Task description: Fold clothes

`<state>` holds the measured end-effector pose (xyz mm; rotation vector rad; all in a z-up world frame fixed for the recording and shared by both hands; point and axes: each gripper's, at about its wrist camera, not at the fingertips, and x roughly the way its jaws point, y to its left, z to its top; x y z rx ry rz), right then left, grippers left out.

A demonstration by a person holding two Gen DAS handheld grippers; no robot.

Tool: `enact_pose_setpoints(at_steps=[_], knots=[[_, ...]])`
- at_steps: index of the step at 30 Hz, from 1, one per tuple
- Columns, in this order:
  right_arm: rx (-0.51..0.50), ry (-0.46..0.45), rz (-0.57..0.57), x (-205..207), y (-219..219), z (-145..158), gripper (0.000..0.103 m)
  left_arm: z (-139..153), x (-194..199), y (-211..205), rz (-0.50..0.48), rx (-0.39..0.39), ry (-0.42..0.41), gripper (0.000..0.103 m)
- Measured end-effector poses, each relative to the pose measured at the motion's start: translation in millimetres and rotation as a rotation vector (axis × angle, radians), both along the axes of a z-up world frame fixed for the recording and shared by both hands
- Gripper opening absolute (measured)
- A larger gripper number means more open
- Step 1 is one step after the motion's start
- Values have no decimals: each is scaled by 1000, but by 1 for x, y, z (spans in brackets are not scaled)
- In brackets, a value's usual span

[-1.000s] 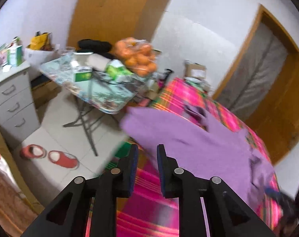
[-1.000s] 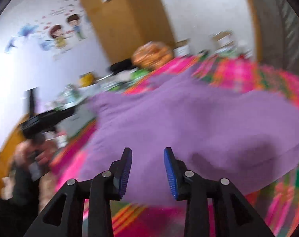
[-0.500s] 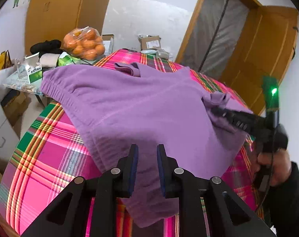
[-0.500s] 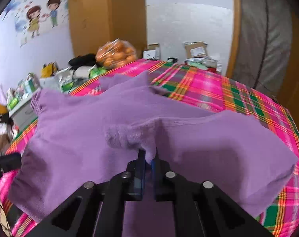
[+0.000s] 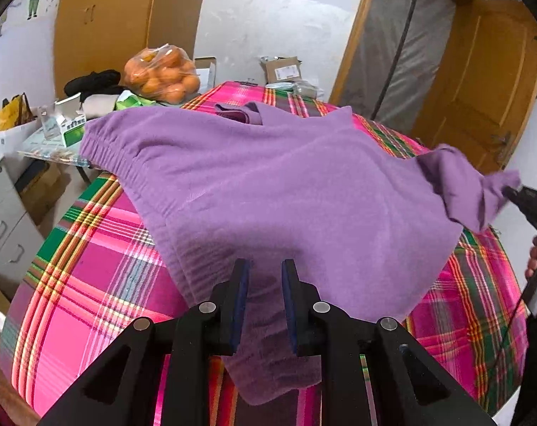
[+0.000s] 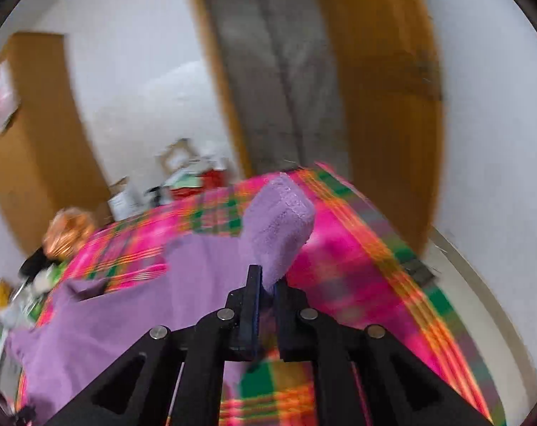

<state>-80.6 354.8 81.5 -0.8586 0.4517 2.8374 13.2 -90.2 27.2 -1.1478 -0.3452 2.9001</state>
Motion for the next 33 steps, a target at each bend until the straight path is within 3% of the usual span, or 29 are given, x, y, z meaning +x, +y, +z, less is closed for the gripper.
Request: enact_pose_setpoints(at_steps=[4, 8, 11, 17, 22, 23, 24, 30, 33], knots=[[-2, 0, 62, 10, -11, -5, 14, 4, 7, 1, 37, -36, 12, 20], [-13, 21, 203, 12, -41, 0, 22, 5, 14, -2, 73, -58, 5, 36], [2, 34, 298, 13, -65, 3, 22, 3, 18, -3, 91, -68, -13, 38], [13, 68, 399, 29, -98, 10, 22, -11, 21, 0, 60, -19, -72, 40], [16, 86, 418, 40, -102, 14, 24, -17, 21, 0, 65, 12, -63, 43], [16, 83, 423, 41, -104, 13, 24, -18, 21, -1, 69, 13, -53, 41], [15, 80, 428, 40, -104, 12, 24, -18, 21, -1, 75, 3, -45, 30], [7, 48, 490, 35, -119, 6, 24, -16, 26, -17, 109, 29, -22, 17], [22, 48, 546, 33, -135, 8, 24, -10, 34, -44, 167, 50, -2, 16]])
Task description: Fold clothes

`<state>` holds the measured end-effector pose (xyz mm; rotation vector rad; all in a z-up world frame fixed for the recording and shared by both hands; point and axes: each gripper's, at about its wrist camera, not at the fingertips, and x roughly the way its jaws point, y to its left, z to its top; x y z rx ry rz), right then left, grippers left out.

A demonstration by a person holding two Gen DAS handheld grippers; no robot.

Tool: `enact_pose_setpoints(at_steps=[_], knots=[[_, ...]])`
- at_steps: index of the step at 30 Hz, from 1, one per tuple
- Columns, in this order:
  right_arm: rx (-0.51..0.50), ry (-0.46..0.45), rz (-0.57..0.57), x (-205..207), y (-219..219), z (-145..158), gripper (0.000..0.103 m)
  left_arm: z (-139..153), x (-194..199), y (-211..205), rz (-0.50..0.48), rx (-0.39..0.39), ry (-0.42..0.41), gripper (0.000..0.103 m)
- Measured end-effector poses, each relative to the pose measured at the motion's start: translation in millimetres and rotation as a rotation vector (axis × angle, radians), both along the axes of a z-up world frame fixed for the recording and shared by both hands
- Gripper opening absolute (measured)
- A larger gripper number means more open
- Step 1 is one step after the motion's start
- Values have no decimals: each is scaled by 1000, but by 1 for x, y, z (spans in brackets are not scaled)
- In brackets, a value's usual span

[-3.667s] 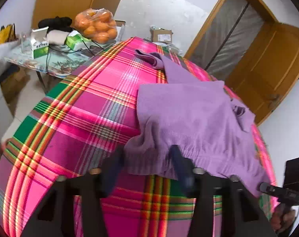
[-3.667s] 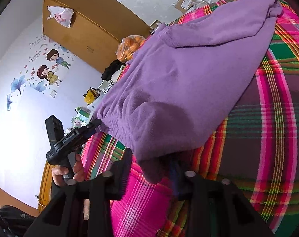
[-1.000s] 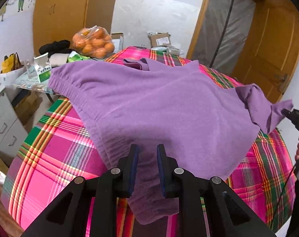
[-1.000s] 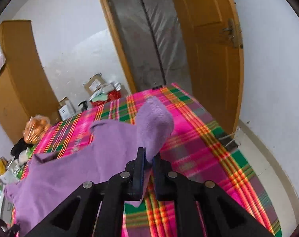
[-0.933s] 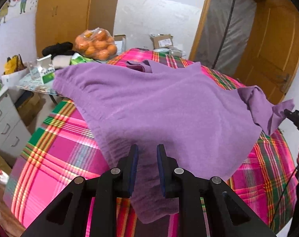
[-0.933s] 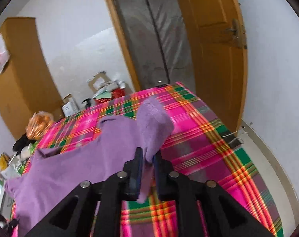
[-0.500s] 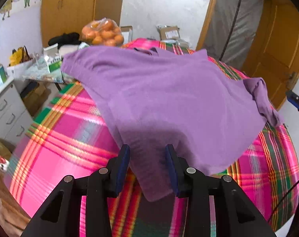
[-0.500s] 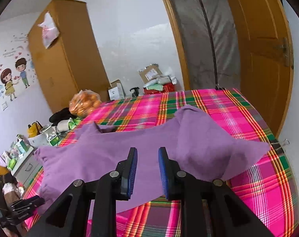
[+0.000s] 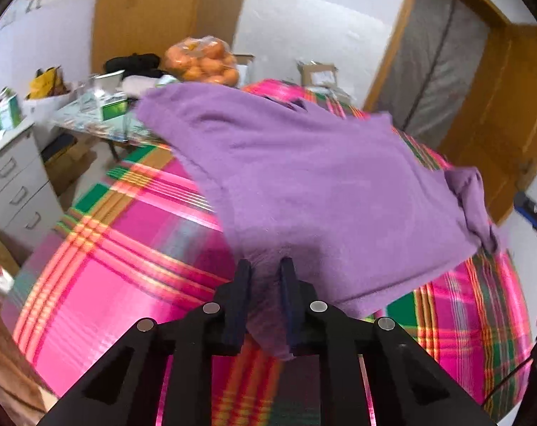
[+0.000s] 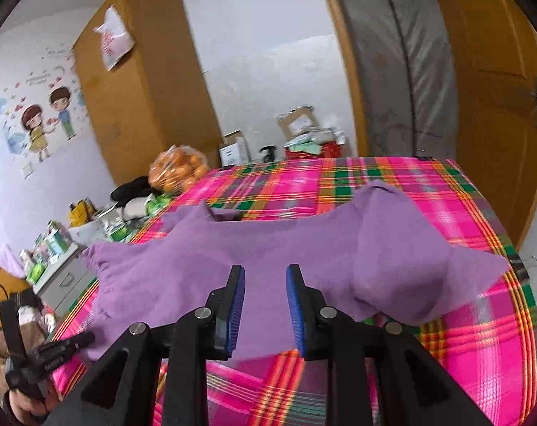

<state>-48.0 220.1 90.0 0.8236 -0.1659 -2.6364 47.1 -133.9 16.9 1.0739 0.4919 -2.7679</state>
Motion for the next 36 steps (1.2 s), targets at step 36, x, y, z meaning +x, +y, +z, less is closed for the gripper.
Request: enact_pose_setpoints(at_steps=[36], knots=[[-71, -402, 145, -248, -100, -52, 5, -7, 4, -66, -38, 161, 11, 21]])
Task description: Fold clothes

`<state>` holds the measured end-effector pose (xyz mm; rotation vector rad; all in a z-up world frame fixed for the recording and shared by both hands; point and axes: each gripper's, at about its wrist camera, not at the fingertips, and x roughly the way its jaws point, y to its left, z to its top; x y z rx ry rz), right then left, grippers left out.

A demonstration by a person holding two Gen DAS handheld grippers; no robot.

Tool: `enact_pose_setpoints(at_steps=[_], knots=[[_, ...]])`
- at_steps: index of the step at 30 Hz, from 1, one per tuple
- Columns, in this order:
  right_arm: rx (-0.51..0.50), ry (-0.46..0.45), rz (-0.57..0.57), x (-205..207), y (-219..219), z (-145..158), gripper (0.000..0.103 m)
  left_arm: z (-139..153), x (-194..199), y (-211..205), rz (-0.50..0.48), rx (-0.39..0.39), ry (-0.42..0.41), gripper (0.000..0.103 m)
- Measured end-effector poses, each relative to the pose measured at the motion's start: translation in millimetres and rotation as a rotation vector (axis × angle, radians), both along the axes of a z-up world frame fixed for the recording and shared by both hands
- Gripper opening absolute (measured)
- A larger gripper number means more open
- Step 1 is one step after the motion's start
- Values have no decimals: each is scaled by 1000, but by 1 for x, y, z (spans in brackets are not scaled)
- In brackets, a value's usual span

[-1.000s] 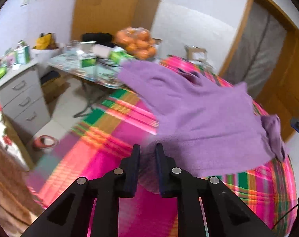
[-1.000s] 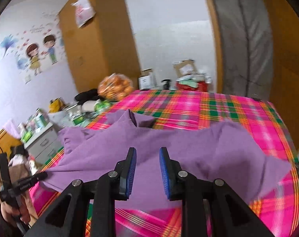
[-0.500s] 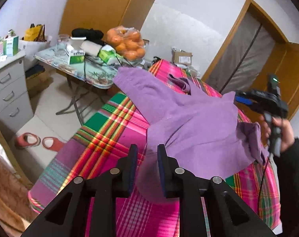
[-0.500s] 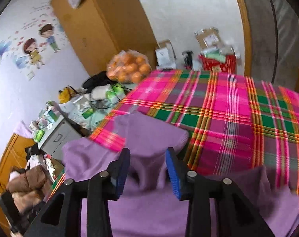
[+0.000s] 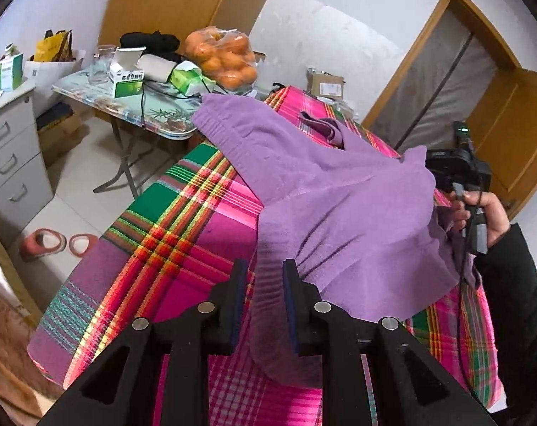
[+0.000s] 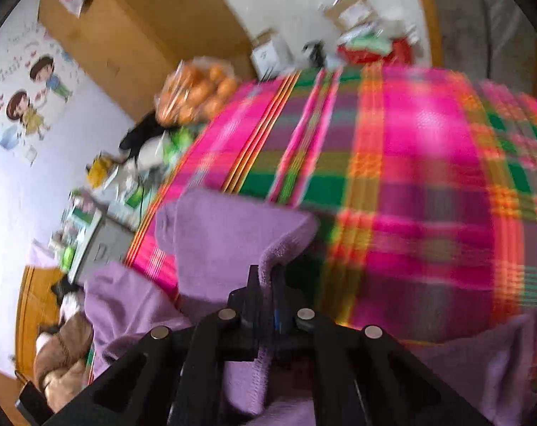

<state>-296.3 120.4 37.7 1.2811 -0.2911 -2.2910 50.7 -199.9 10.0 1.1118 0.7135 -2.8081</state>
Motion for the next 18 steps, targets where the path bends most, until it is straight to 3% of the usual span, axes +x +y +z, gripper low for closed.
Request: enact_pose_setpoints(at_steps=[6, 8, 11, 13, 15, 18], knots=[[76, 166, -392, 27, 111, 39, 6, -4, -1, 3, -12, 3, -4, 21], [111, 158, -486, 41, 139, 42, 11, -5, -1, 3, -14, 10, -3, 21], [220, 206, -560, 65, 148, 52, 13, -6, 1, 2, -10, 22, 3, 21], [224, 256, -538, 77, 136, 65, 17, -5, 4, 1, -8, 27, 10, 21], [216, 313, -477, 88, 116, 79, 35, -4, 8, 0, -6, 31, 16, 21], [198, 393, -213, 97, 47, 98, 40, -4, 13, -3, -4, 40, 23, 26]])
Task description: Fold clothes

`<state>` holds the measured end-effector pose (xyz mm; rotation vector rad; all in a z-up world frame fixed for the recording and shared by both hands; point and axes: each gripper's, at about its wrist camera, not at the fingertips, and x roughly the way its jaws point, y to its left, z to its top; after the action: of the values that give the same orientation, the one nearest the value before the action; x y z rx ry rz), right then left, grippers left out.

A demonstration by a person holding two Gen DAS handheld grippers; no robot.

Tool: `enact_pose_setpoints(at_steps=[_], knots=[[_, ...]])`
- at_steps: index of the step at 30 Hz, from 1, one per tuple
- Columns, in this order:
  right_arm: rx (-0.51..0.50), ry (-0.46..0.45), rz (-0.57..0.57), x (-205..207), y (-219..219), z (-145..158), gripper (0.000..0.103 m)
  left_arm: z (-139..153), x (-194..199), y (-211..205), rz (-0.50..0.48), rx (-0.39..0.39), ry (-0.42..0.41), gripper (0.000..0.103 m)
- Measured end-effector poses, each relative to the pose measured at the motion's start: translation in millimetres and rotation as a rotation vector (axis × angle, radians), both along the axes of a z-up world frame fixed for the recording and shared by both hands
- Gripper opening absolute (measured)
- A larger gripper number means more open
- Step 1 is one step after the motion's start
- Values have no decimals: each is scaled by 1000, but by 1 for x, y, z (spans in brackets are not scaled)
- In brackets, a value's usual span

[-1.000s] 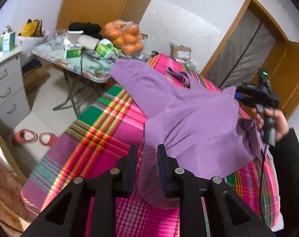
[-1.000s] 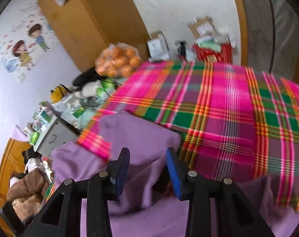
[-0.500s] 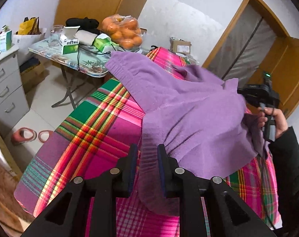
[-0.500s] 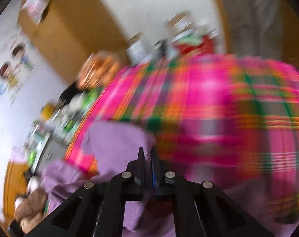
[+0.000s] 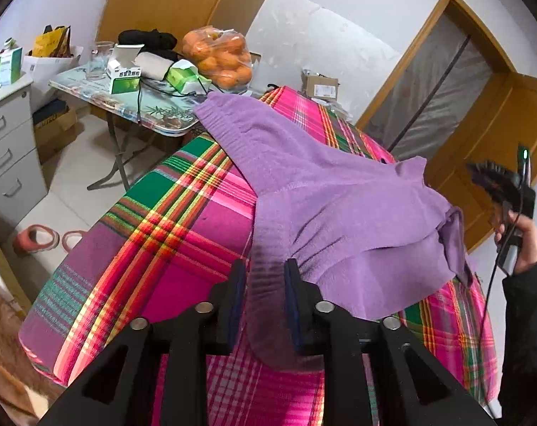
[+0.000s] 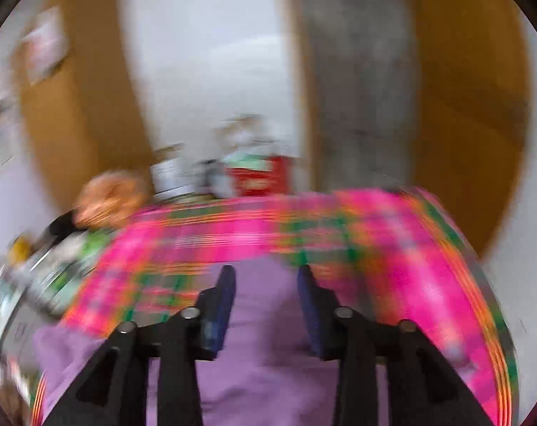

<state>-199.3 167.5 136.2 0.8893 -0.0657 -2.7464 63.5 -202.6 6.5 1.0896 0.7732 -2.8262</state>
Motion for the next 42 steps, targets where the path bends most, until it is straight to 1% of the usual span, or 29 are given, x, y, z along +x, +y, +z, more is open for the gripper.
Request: enact_pose_setpoints(at_steps=[2, 4, 6, 10, 13, 15, 18, 20, 22, 23, 25, 27, 29, 32, 34, 35, 36, 38, 40, 42], knots=[[44, -32, 249, 3, -66, 1, 40, -2, 0, 0, -7, 10, 0, 26], [115, -60, 411, 6, -124, -8, 40, -4, 2, 1, -17, 18, -2, 28], [191, -86, 559, 8, -180, -19, 40, -4, 3, 2, -23, 20, -2, 32], [305, -156, 723, 4, -262, -57, 40, -5, 3, 0, -42, 28, 4, 32], [353, -189, 775, -6, -294, -74, 40, -5, 0, 0, -54, 24, 5, 33], [390, -229, 804, -16, -311, -90, 40, -5, -2, -1, -61, 23, 5, 33], [443, -258, 819, -27, -323, -110, 40, -5, -6, -1, -69, 20, 1, 33], [451, -314, 848, -31, -329, -124, 40, -4, -8, -1, -72, 19, 0, 33], [453, -327, 867, -31, -332, -128, 42, -4, -9, -1, -72, 16, -1, 33], [453, -331, 875, -31, -333, -130, 39, -4, -9, 0, -71, 14, -1, 33], [455, -324, 866, -30, -335, -127, 2, -3, -11, 0, -69, 11, -4, 33], [463, -244, 800, -32, -329, -114, 3, -2, -14, 0, -67, 7, -10, 33], [412, -186, 726, -40, -314, -96, 3, -1, -16, -1, -59, 2, -19, 33], [318, -108, 557, -62, -276, -64, 3, 5, -13, -6, -31, -2, -3, 33], [277, -117, 470, -77, -246, -52, 3, 9, -10, -10, -13, 6, 18, 33], [270, -131, 444, -82, -235, -51, 3, 11, -9, -11, -7, 9, 24, 33], [288, -149, 410, -86, -224, -54, 4, 11, -8, -11, -8, 16, 23, 33], [352, -214, 370, -92, -209, -72, 5, 10, -7, -10, -11, 32, 20, 33], [399, -274, 339, -96, -197, -90, 6, 9, -6, -9, -23, 65, 16, 33], [408, -306, 326, -95, -183, -101, 6, 7, -4, -8, -37, 102, 11, 33]])
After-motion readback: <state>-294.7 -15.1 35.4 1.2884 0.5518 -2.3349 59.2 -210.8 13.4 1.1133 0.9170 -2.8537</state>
